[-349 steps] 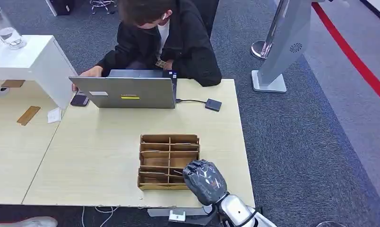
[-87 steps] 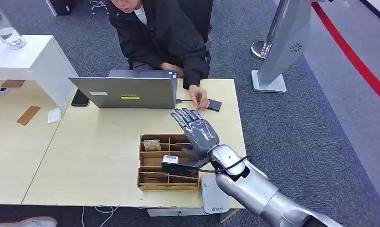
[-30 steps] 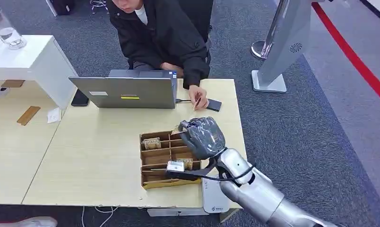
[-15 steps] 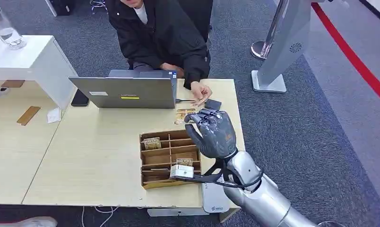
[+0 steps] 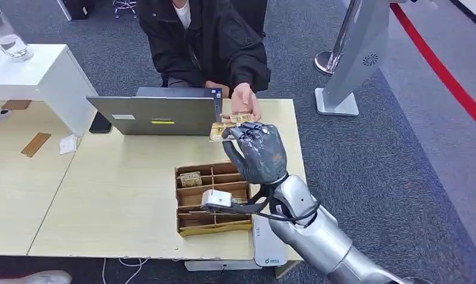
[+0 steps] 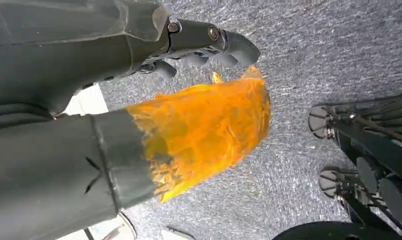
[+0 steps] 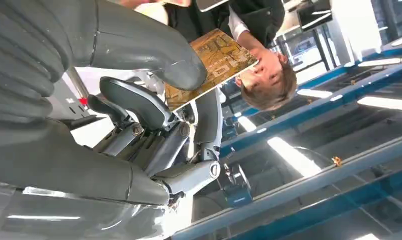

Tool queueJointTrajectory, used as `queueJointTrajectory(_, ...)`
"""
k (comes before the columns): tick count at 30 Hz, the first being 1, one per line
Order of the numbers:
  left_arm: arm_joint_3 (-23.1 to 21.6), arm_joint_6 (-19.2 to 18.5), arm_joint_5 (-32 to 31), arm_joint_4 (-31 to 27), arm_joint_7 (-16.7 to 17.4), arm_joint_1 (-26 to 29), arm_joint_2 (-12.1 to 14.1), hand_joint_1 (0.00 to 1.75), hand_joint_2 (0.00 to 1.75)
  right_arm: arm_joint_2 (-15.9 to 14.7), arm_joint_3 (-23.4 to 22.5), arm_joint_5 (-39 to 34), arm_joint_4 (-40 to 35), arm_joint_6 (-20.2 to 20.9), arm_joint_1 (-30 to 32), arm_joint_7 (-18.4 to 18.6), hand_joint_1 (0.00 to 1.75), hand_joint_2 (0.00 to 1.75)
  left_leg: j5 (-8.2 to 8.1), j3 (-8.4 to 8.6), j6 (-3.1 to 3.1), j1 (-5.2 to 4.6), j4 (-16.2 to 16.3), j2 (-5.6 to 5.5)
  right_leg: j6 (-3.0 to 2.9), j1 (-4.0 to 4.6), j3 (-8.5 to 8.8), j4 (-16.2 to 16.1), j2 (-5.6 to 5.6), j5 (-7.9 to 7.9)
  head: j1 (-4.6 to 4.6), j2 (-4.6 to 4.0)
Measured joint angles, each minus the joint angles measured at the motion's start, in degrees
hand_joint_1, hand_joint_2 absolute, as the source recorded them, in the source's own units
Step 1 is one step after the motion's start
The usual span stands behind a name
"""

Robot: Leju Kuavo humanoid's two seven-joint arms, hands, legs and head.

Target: Pass the card to the sensor for recognition and then transmit it.

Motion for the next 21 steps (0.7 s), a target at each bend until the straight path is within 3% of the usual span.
queueJointTrajectory(10,0.0,1.22,-0.24,3.1,0.0,-0.41,1.79,0.0,0.0,3.27,0.17,1.24,8.5,4.48,-4.4,3.76,1.75,1.75,0.0,0.0,0.0,0.0,0.0,-0.01,0.0,0.0,-0.01,0.01,-0.01,0.0,0.0,0.0)
queueJointTrajectory(12,0.0,1.35,-0.26,3.54,0.0,-0.46,2.08,0.0,0.0,3.65,0.35,1.33,9.7,4.92,-5.08,4.28,1.5,1.75,0.0,0.0,0.0,0.0,0.0,-0.01,0.0,0.0,-0.01,0.01,-0.01,0.0,0.02,0.0)
queueJointTrajectory(13,0.0,1.49,-0.26,3.74,0.0,-0.47,2.14,0.0,0.0,3.82,0.44,1.33,10.25,5.27,-5.35,4.56,0.09,1.75,0.0,0.0,0.0,0.0,0.0,0.0,0.0,0.0,-0.01,0.01,-0.01,0.0,-0.02,0.0)
queueJointTrajectory(14,0.0,1.68,-0.26,3.91,0.0,-0.48,2.25,0.0,0.0,3.98,0.5,1.35,10.73,5.62,-5.56,4.94,0.0,1.75,0.0,0.0,0.0,0.0,0.0,0.0,0.0,0.0,-0.01,0.01,-0.01,0.0,0.0,0.0)
queueJointTrajectory(19,0.02,1.92,-0.26,4.46,0.0,-0.47,2.53,0.0,0.0,4.52,1.09,1.38,12.95,8.65,-6.44,7.01,0.0,1.75,0.0,0.0,0.0,0.0,0.0,-0.01,0.0,0.0,0.0,0.01,-0.01,0.0,0.0,0.0)
queueJointTrajectory(20,0.02,1.94,-0.26,4.5,0.0,-0.47,2.53,0.0,0.0,4.57,1.22,1.38,13.37,9.05,-6.61,7.3,0.0,0.0,0.0,0.0,0.0,0.0,0.0,-0.01,0.0,0.0,0.0,0.01,-0.01,0.0,0.0,0.0)
queueJointTrajectory(21,0.02,1.97,-0.26,4.63,0.0,-0.46,2.58,0.0,0.0,4.63,1.29,1.33,13.72,9.38,-6.75,7.52,0.0,0.0,0.0,0.0,0.0,0.0,0.0,-0.01,0.0,0.0,0.0,0.01,-0.01,0.0,0.0,0.0)
